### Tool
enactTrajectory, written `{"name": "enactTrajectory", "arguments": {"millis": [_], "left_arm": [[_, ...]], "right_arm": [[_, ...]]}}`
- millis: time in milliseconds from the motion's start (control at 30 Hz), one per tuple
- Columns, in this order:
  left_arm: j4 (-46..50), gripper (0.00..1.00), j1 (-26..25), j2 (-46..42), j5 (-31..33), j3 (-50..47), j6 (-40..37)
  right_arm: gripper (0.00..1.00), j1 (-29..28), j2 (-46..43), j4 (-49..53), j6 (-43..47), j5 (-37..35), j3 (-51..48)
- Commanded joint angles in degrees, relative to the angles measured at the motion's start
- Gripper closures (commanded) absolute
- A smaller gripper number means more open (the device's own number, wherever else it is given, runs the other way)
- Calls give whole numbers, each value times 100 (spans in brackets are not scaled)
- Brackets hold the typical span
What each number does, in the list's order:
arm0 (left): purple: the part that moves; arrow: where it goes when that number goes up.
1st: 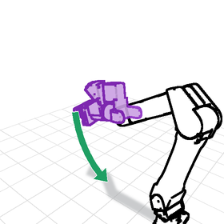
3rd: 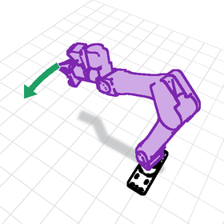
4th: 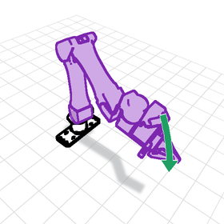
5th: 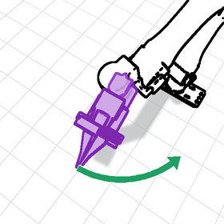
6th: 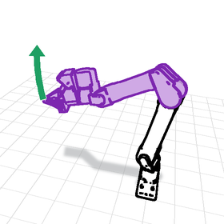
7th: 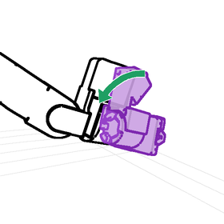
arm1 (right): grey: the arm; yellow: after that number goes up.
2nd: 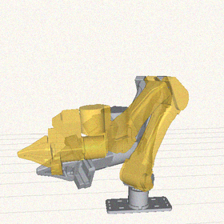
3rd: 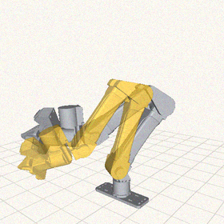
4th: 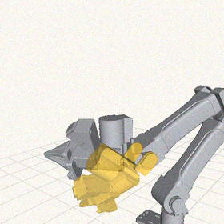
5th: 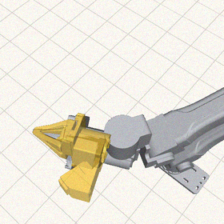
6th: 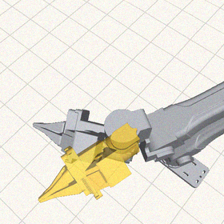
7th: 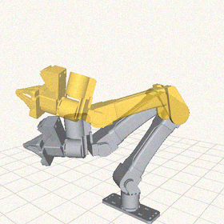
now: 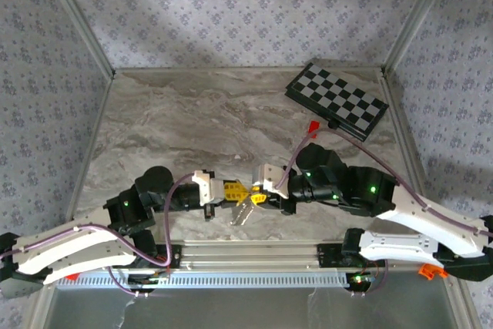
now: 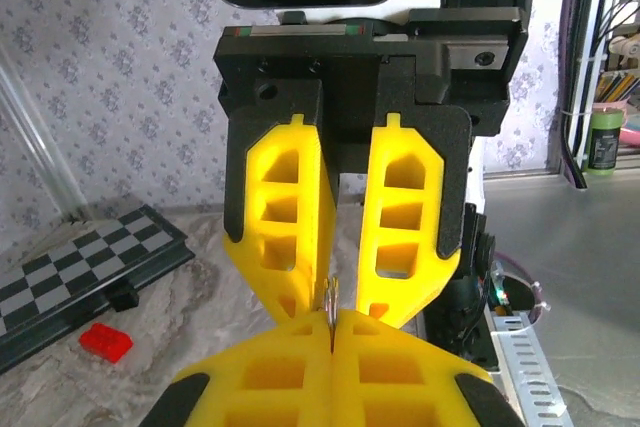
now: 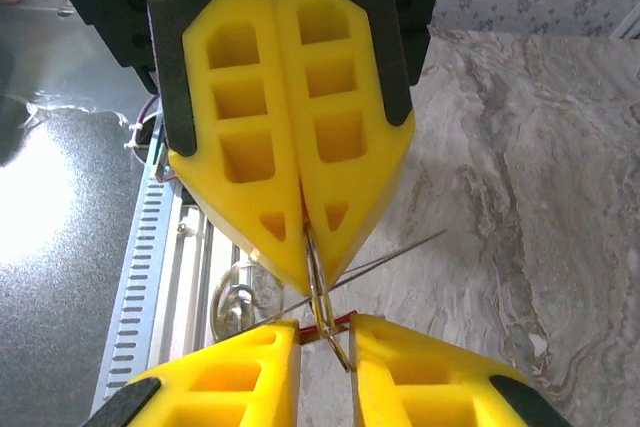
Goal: Put the keys on the keyring
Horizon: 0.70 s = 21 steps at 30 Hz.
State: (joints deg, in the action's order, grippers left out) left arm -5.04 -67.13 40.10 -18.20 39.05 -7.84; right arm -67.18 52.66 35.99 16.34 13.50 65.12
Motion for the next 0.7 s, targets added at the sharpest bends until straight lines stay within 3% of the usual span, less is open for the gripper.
{"name": "enactTrajectory", "arguments": {"millis": [0,300,667], "left_arm": [[-747,100,0,-22,-267,-41,184],[-886,100,-1,-34,-557,-38,240],[-1007,100,3,-110,-746,-55,341]], "right_arm": [[81,-9,-254,-131,-42,163,-91],[82,-4,-473,-357,-61,347,-219],[96,-5,-461,-385,-69,333,-263]]}}
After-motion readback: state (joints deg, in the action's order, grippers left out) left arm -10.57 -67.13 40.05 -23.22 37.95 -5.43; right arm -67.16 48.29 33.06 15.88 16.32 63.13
